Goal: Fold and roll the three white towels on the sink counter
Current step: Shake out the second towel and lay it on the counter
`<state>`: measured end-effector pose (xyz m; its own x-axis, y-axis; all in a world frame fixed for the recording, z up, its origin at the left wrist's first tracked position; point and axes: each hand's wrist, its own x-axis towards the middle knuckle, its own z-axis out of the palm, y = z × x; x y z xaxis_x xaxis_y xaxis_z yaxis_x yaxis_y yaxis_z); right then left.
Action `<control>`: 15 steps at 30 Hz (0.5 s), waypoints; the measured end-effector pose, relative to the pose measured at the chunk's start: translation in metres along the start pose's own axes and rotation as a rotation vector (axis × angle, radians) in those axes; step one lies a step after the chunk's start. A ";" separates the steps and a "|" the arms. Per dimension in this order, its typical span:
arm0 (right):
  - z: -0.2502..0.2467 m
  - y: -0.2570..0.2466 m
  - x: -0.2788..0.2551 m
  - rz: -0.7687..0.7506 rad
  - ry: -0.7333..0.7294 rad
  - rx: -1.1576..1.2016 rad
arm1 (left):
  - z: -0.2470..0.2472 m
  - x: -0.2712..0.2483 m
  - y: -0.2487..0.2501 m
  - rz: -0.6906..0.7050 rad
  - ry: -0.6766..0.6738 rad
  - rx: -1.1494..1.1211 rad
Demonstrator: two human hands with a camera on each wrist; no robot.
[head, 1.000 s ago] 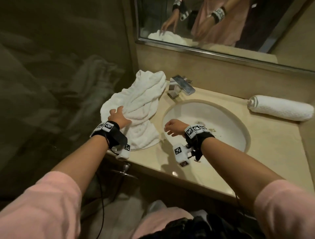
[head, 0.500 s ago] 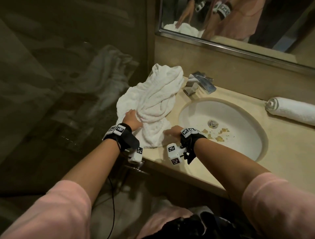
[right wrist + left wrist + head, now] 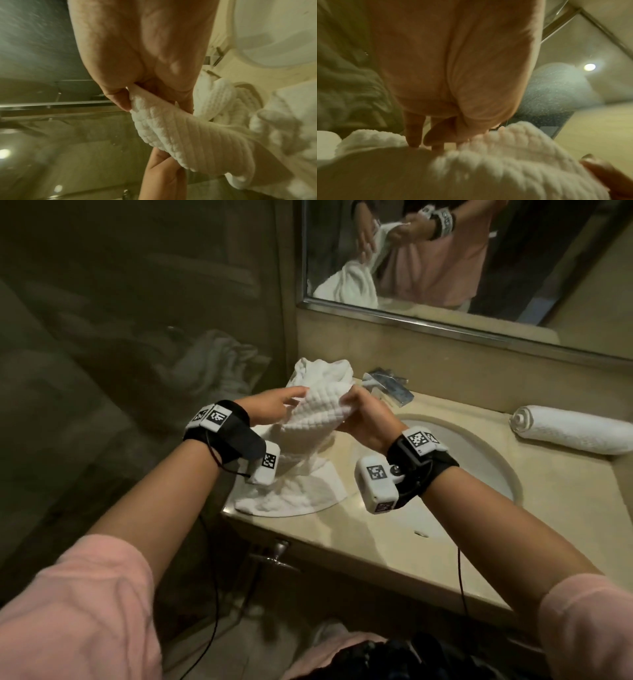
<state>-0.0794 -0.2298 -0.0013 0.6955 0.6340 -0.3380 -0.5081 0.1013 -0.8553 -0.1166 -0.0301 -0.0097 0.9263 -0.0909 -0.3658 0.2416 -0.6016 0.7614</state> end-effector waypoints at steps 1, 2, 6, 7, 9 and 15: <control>0.003 -0.010 -0.005 -0.029 -0.017 0.043 | -0.002 -0.001 0.008 0.033 -0.029 0.004; 0.006 -0.019 -0.009 -0.057 -0.020 0.091 | -0.004 -0.002 0.017 0.072 -0.042 -0.002; 0.017 -0.050 -0.024 -0.140 -0.043 0.271 | -0.012 -0.014 0.036 0.141 -0.010 -0.209; 0.022 -0.057 -0.028 -0.150 -0.053 0.297 | -0.014 -0.017 0.037 0.140 -0.001 -0.268; 0.031 -0.069 -0.035 -0.172 -0.102 0.334 | -0.017 -0.025 0.035 0.127 0.010 -0.340; 0.056 -0.104 -0.056 -0.223 -0.213 0.387 | 0.002 -0.039 0.040 0.045 0.342 -0.075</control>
<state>-0.0939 -0.2325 0.1281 0.7099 0.7031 -0.0412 -0.5382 0.5040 -0.6755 -0.1438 -0.0521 0.0336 0.9767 0.1623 -0.1402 0.2069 -0.5416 0.8148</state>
